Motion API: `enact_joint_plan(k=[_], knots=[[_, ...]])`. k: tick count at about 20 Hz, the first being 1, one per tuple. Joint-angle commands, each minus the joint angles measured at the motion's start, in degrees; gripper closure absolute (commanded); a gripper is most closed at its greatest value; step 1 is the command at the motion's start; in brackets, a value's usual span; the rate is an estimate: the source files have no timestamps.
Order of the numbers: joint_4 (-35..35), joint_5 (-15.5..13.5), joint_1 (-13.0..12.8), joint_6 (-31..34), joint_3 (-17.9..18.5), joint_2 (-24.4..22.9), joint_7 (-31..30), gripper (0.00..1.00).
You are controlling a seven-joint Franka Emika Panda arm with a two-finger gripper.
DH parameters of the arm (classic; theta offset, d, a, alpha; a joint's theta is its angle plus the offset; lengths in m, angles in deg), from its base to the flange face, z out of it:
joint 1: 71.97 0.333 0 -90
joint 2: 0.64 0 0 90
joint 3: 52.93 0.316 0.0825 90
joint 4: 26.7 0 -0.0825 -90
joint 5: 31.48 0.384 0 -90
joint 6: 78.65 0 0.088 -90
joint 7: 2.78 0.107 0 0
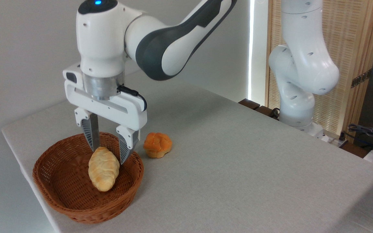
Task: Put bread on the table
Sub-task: 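Lower the open gripper over the croissant in the wicker basket, then close the gripper on the croissant and start lifting it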
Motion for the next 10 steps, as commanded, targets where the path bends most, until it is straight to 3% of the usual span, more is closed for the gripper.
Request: enact_joint_plan(k=[1,10], knots=[[1.1,-2.4,-0.3,-1.6,0.1,3.0,-3.9,0.0],[1.1,-4.8,-0.8,-9.2,-1.0,6.6,-4.4,0.0]])
